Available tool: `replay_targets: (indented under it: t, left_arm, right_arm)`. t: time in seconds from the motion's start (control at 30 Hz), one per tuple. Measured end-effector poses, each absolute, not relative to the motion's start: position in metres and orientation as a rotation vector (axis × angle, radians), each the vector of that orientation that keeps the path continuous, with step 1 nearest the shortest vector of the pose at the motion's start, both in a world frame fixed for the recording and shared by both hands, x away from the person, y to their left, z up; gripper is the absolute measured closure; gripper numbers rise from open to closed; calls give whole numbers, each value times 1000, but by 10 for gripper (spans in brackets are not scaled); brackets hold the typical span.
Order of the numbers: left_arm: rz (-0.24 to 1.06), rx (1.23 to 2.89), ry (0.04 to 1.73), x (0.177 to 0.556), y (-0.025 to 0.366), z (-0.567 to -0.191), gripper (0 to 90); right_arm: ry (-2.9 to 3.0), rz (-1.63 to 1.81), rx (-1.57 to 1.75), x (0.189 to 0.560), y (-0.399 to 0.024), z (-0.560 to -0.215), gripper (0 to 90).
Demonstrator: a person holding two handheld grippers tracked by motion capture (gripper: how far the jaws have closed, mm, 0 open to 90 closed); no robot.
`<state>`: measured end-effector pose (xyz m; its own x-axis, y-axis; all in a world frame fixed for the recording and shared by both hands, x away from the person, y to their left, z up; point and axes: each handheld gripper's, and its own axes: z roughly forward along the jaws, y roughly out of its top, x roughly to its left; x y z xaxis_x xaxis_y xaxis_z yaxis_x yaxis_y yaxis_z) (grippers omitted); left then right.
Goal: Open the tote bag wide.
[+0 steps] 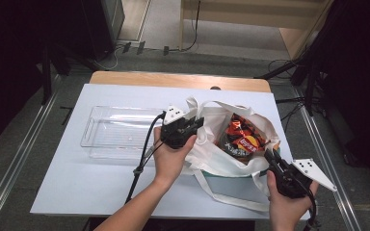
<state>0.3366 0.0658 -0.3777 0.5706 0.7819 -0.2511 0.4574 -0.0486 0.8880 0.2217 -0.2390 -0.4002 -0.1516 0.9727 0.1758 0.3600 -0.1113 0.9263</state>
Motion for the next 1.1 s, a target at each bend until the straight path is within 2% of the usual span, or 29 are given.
replay_targets:
  t: [0.23, 0.4, 0.47, 0.7, 0.87, 1.1]
  left_arm:
    - [386, 1795, 1119, 347, 54, -399, 807]
    - [370, 1850, 1112, 347, 51, -412, 806]
    - [379, 1852, 1106, 346, 52, -412, 804]
    - [387, 1864, 1116, 348, 52, -415, 803]
    - [384, 1882, 1141, 351, 51, -420, 805]
    - [378, 1892, 1145, 352, 47, -423, 803]
  right_arm:
    - [1544, 1269, 1490, 222, -240, -399, 824]
    - [1512, 1264, 1489, 224, -243, -394, 745]
    - [1495, 1263, 1489, 227, -245, -388, 740]
    - [1519, 1173, 1524, 249, -256, -382, 869]
    - [1521, 1103, 1558, 259, -267, -386, 883]
    - [1569, 1061, 1680, 274, -280, -410, 884]
